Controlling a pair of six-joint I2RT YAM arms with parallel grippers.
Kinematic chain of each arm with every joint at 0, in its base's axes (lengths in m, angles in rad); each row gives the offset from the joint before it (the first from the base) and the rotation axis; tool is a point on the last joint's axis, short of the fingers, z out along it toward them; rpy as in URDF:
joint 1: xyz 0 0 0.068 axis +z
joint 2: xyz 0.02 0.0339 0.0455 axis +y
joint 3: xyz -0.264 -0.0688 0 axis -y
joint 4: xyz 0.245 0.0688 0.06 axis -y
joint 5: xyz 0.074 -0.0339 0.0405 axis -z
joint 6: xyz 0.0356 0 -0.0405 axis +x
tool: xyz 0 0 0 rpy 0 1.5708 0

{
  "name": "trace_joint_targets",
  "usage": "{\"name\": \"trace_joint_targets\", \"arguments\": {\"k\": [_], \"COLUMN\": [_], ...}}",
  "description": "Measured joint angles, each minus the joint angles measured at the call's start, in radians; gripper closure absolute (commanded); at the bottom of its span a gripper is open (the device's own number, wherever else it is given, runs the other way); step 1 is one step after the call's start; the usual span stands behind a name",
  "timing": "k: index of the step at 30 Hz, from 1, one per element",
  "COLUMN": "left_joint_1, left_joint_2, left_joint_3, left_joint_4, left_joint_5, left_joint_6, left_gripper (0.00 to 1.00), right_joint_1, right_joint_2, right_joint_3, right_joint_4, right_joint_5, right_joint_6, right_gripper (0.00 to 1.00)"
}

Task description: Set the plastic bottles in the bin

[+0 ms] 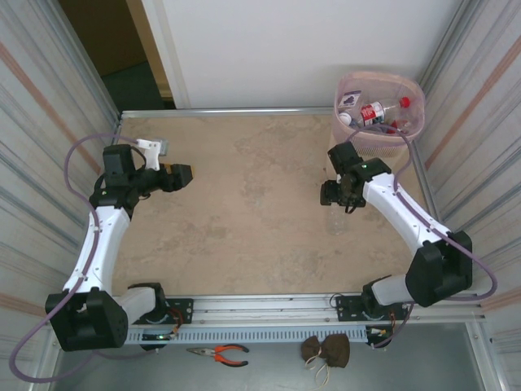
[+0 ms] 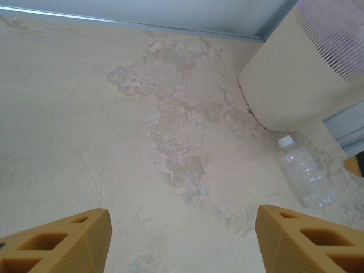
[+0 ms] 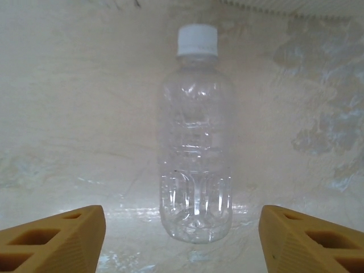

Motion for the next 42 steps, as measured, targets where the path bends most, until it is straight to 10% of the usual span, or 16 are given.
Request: {"name": "trace_joint_targets", "arguments": {"k": [22,42], "left_joint_1": [0.0,0.0], "left_joint_2": [0.0,0.004], "left_joint_3": [-0.001,-0.002], "left_joint_4": [0.015,0.015], "left_joint_5": [0.0,0.0], "left_joint_6": [-0.006,-0.006], "left_gripper": [0.32,0.32], "right_joint_1": [-0.077,-0.011], "right_joint_2": [0.241,0.043], "right_joint_3": [-0.176,-0.001], "right_joint_4": [0.285,0.113], "right_joint_5": [-0.092,-0.27], "right_joint_6": [0.003,-0.004], "right_gripper": [0.35,0.42]}}
